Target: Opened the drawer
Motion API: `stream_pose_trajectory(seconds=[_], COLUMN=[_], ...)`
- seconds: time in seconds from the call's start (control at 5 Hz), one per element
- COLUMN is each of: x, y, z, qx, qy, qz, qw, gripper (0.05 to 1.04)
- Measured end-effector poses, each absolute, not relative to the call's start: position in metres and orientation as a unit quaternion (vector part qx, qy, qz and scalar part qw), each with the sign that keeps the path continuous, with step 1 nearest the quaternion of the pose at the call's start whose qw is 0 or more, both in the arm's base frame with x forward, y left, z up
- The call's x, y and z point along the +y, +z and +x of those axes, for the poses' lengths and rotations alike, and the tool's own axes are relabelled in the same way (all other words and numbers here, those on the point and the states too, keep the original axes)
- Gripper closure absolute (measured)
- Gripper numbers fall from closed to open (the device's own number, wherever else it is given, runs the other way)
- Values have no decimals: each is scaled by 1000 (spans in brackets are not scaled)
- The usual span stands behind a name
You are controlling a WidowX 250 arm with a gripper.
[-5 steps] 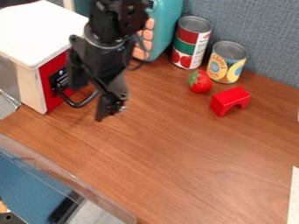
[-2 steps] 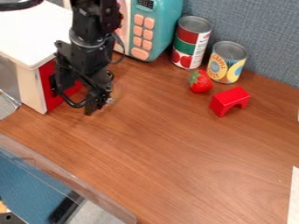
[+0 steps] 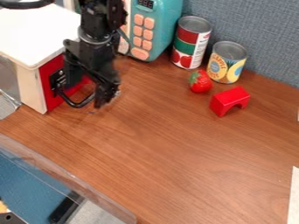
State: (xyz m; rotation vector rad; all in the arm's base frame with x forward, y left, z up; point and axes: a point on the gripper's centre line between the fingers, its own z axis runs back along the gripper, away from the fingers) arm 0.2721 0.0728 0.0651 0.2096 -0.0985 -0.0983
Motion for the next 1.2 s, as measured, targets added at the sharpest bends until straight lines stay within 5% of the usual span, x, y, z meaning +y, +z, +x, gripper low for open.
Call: stream_pose_trajectory(seconds=[0.8, 1.2], x=[76, 70], y=[25, 25], z=[278, 279], qx=[-17, -23], qy=[-44, -26], qz=[97, 89], qw=[994, 995], gripper=[133, 711])
